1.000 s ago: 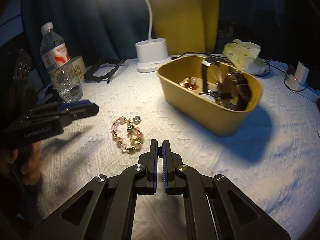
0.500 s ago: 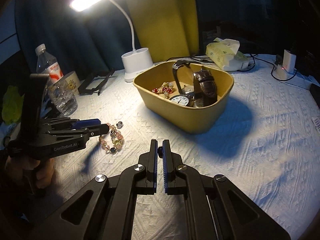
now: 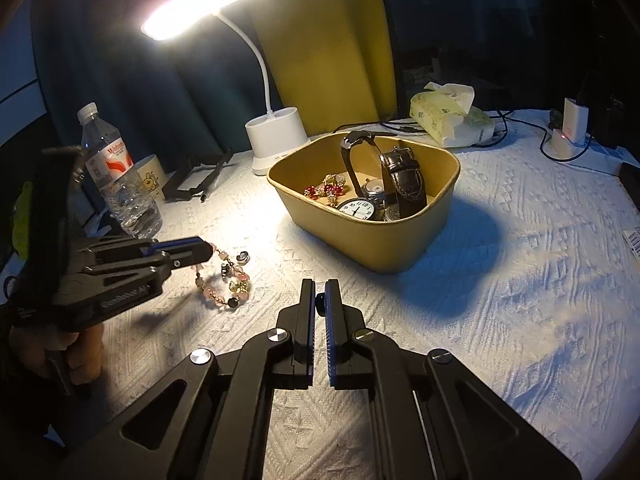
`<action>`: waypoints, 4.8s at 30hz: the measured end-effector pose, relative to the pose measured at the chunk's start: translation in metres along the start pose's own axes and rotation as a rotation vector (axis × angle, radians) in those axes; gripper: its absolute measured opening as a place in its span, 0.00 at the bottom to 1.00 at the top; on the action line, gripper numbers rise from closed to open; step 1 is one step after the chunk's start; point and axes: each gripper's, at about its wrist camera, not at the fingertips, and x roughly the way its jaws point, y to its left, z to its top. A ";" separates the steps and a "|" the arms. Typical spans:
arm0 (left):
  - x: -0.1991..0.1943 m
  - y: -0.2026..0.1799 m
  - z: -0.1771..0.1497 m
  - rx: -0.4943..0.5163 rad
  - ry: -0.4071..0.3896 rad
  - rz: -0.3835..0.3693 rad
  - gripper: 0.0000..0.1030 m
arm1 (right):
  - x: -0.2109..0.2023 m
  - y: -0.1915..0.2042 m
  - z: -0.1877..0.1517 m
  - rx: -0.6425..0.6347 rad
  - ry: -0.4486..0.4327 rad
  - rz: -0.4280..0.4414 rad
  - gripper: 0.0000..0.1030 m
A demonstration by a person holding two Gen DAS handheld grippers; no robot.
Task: Organize jewelry
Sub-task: 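Carry the pink bracelet into the tan box and open the left tool, then withdraw both open tools from the box toward the remaining rings, then grasp the small dark ring with the right tool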
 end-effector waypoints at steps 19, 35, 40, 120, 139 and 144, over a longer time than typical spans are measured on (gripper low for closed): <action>-0.047 -0.039 0.042 0.058 -0.167 -0.014 0.09 | -0.024 -0.017 0.005 0.027 -0.073 0.007 0.05; -0.037 -0.056 0.077 0.083 -0.209 -0.051 0.09 | -0.023 -0.032 0.031 0.021 -0.129 0.007 0.05; -0.021 -0.058 0.087 0.082 -0.212 -0.079 0.09 | -0.018 -0.037 0.036 0.019 -0.127 -0.003 0.05; -0.044 0.106 -0.026 -0.269 -0.119 -0.053 0.26 | 0.057 0.086 0.024 -0.194 0.124 -0.045 0.54; -0.031 0.112 -0.033 -0.261 -0.094 -0.034 0.26 | 0.101 0.102 0.015 -0.206 0.225 -0.052 0.10; -0.031 0.112 -0.034 -0.250 -0.089 -0.028 0.26 | 0.097 0.100 0.013 -0.204 0.219 -0.052 0.10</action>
